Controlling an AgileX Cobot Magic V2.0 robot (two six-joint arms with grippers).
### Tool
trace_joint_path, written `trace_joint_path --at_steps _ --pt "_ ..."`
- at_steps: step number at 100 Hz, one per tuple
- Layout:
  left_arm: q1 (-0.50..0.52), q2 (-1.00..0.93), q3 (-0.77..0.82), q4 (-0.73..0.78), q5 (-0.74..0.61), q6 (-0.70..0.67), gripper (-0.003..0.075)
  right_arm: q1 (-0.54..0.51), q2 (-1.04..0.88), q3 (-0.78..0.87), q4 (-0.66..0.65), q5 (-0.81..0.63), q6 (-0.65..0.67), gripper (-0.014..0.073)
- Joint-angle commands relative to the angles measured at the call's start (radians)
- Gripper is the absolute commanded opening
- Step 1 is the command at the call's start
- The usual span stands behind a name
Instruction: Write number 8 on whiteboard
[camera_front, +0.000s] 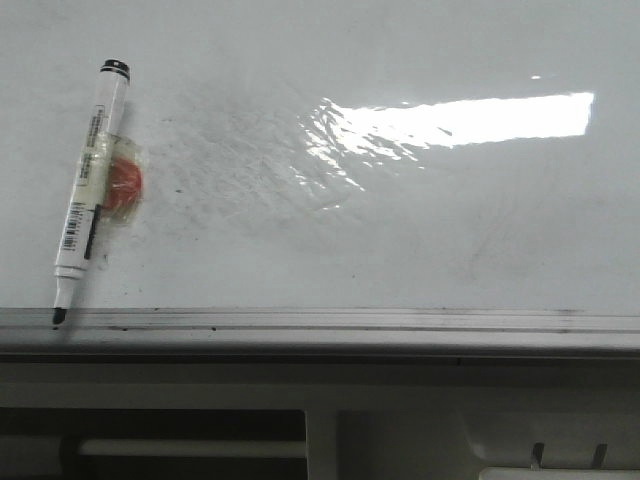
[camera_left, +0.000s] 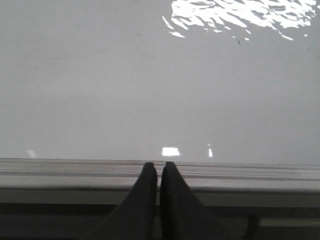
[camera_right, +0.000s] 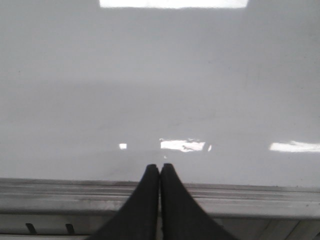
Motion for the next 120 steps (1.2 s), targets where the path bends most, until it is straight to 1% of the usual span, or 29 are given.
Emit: trace_joint_path --at_steps 1,84,94,109,114,117,120 --pt "0.002 -0.026 0.038 -0.009 -0.060 -0.008 -0.0020 -0.008 -0.016 0.016 0.000 -0.041 -0.006 -0.0043" --pt "0.002 -0.026 0.038 -0.009 -0.060 -0.008 -0.0020 -0.008 -0.016 0.016 -0.016 -0.041 -0.006 -0.0043" --pt "0.002 -0.026 0.038 -0.009 -0.060 -0.008 -0.0020 -0.008 -0.016 0.016 -0.026 -0.081 -0.006 -0.0043" --pt "0.002 -0.026 0.038 -0.014 -0.084 -0.008 -0.0020 -0.008 -0.016 0.016 -0.028 -0.211 -0.006 -0.0043" --pt "0.002 -0.026 0.038 -0.073 -0.127 -0.010 -0.0020 -0.008 -0.016 0.016 -0.009 -0.274 -0.004 -0.0043" --pt "0.000 -0.026 0.038 -0.157 -0.157 -0.017 -0.0020 -0.008 -0.016 0.016 0.012 -0.314 0.004 -0.0043" --pt "0.000 -0.026 0.038 -0.245 -0.197 -0.021 -0.0020 -0.008 -0.016 0.016 0.060 -0.366 0.018 -0.0043"
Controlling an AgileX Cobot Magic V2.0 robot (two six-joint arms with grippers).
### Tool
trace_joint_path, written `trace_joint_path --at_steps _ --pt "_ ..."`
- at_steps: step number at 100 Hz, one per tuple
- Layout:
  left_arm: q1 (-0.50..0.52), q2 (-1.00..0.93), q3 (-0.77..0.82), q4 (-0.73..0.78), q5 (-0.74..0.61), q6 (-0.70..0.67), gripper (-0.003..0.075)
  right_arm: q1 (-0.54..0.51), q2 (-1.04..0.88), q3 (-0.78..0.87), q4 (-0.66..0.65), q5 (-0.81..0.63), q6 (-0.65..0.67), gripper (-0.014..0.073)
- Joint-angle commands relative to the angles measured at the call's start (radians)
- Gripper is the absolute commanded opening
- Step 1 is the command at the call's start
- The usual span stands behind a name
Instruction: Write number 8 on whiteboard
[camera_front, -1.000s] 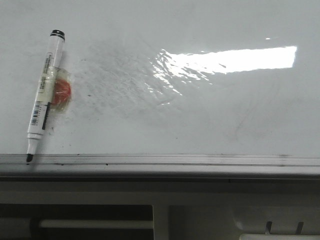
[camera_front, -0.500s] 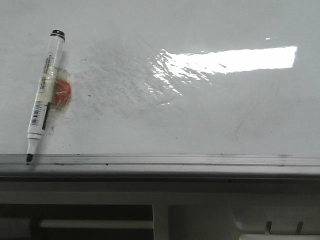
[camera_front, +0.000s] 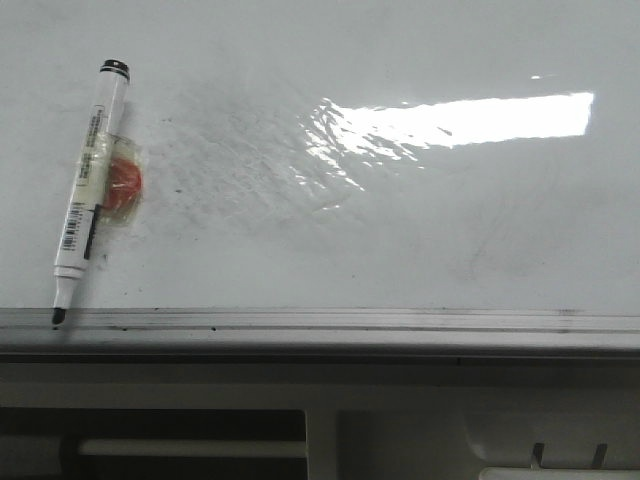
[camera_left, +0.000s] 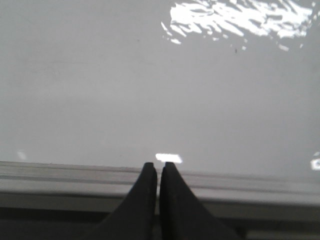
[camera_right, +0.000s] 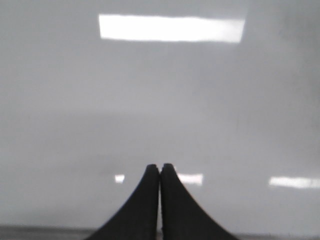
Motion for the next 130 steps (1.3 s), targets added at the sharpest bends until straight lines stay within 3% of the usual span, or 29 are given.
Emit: trace_joint_path --at_steps 1,19,35,48,58,67,78,94,106,120,130 --pt "0.000 -0.026 0.038 -0.200 -0.167 -0.021 -0.0020 -0.008 -0.016 0.012 0.072 -0.211 0.023 -0.0043" --pt "0.000 -0.026 0.038 -0.569 -0.322 -0.021 -0.0020 -0.008 -0.016 0.012 0.375 -0.379 0.086 -0.0043" --pt "0.000 -0.026 0.034 -0.745 -0.325 -0.021 -0.0020 -0.008 -0.016 -0.006 0.488 -0.388 0.086 -0.0043" --pt "0.000 -0.024 0.009 -0.715 -0.272 -0.015 -0.0020 -0.008 -0.016 -0.034 0.488 -0.425 0.086 -0.0043" --pt "0.000 -0.008 -0.033 -0.612 -0.218 -0.015 -0.0020 -0.008 -0.014 -0.073 0.481 -0.398 0.086 -0.0043" --pt "0.000 0.040 -0.101 -0.457 -0.142 -0.015 -0.0020 -0.008 0.008 -0.142 0.420 -0.250 0.086 -0.0042" --pt "0.000 0.152 -0.206 -0.291 -0.054 -0.013 -0.0012 -0.008 0.070 -0.248 0.234 -0.021 0.086 -0.0042" --pt "0.000 0.355 -0.352 -0.245 0.096 0.105 0.0149 -0.008 0.195 -0.391 0.046 0.187 0.086 -0.0033" --pt "-0.015 0.491 -0.443 -0.265 0.162 0.186 0.0299 -0.008 0.264 -0.487 0.015 0.275 0.086 0.0115" --pt "-0.120 0.577 -0.498 -0.382 0.157 0.347 0.0304 0.036 0.295 -0.547 0.016 0.280 0.086 0.0352" --pt "-0.212 0.634 -0.500 -0.456 0.124 0.374 0.0304 0.087 0.309 -0.558 0.016 0.293 0.086 0.0394"
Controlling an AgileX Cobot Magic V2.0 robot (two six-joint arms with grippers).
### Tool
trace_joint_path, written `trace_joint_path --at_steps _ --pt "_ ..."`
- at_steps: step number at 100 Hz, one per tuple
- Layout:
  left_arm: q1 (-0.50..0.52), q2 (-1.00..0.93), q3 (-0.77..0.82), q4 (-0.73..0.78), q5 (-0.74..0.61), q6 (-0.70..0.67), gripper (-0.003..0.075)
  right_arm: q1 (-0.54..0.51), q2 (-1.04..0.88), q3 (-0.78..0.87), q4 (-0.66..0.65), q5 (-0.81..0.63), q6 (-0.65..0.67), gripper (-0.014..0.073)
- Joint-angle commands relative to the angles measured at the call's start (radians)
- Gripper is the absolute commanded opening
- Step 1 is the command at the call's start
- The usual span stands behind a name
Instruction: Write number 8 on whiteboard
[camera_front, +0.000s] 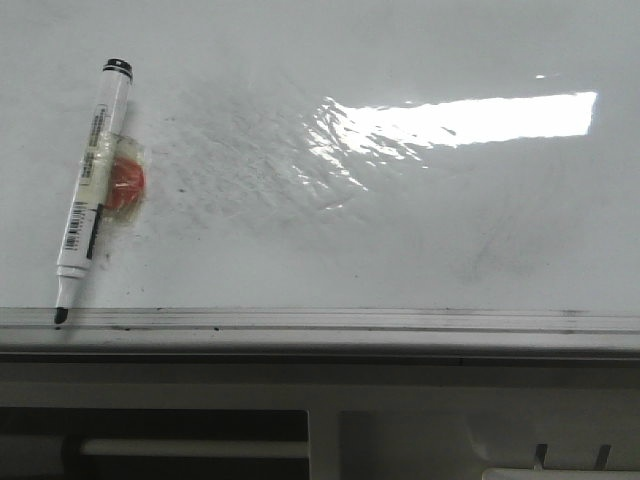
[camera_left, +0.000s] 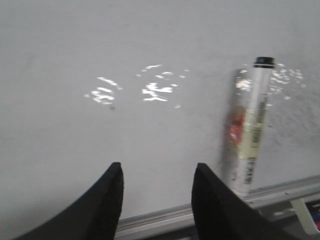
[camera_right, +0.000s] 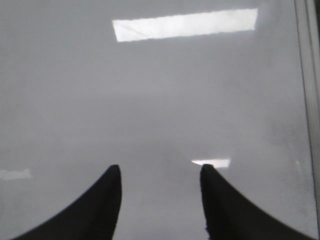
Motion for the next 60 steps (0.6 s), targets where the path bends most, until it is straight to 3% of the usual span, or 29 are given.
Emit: trace_joint_path --at_steps 1,30,60 --pt "-0.074 0.059 -0.039 -0.092 -0.081 0.039 0.0304 0.038 0.030 -0.040 -0.013 -0.053 -0.001 0.0394" --pt "-0.261 0.271 -0.039 -0.237 -0.233 0.039 0.0304 0.080 0.057 -0.040 -0.014 -0.024 -0.001 0.0394" --pt "-0.335 0.424 -0.040 -0.257 -0.325 0.039 0.0302 0.080 0.057 -0.040 -0.010 -0.024 -0.001 0.0394"
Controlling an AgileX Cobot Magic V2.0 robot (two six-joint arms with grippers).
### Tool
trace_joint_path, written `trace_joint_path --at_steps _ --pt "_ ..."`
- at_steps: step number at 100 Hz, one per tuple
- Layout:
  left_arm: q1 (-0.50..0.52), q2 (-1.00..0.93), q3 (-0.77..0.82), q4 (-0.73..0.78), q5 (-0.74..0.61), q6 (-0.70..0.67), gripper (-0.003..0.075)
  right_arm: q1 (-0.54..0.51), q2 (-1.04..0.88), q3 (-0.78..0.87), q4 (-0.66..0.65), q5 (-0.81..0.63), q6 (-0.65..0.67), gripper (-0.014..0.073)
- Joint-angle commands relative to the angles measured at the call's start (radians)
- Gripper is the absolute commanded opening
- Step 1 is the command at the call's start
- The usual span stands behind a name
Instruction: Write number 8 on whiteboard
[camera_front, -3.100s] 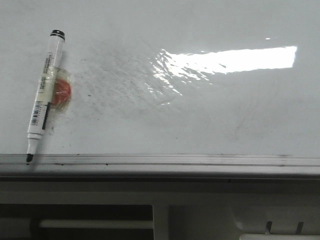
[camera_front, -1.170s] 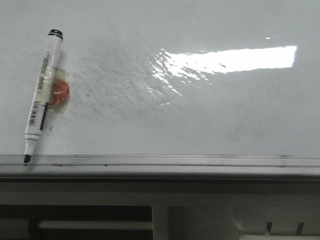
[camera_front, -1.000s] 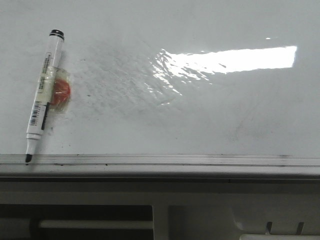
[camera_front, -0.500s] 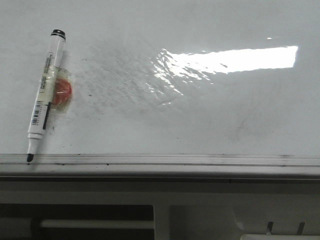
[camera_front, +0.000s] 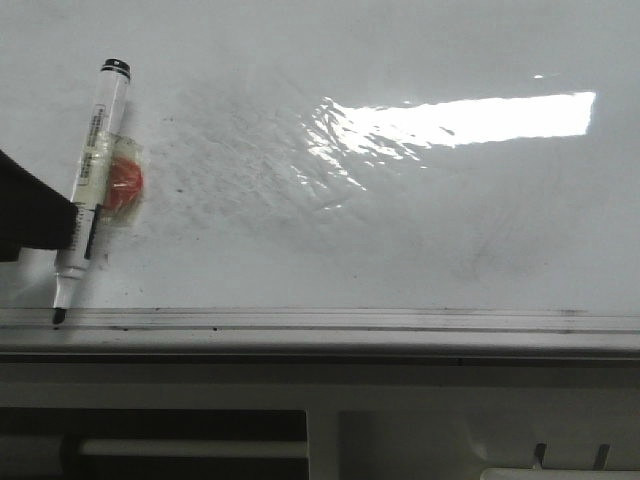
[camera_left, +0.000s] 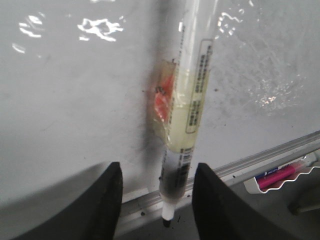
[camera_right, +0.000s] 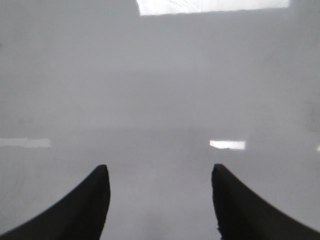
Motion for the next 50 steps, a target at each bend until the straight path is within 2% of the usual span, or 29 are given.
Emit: trace_joint_path --at_steps 1,16,28,44,50 --pt "-0.016 0.023 -0.034 -0.029 -0.090 0.005 0.0302 0.001 0.018 -0.034 -0.007 -0.070 -0.001 0.0394" --pt "-0.016 0.062 -0.034 -0.029 -0.109 0.005 0.0256 0.001 0.018 -0.034 -0.007 -0.068 -0.001 0.0394" --pt "-0.016 0.087 -0.034 -0.029 -0.136 0.005 0.0174 0.001 0.018 -0.034 -0.005 -0.068 -0.001 0.0394" --pt "-0.016 0.106 -0.036 -0.029 -0.162 0.006 0.0104 0.001 0.018 -0.034 0.004 -0.068 -0.001 0.0394" --pt "-0.016 0.106 -0.036 -0.023 -0.154 0.007 0.0049 0.001 0.018 -0.034 0.004 -0.068 -0.001 0.0394"
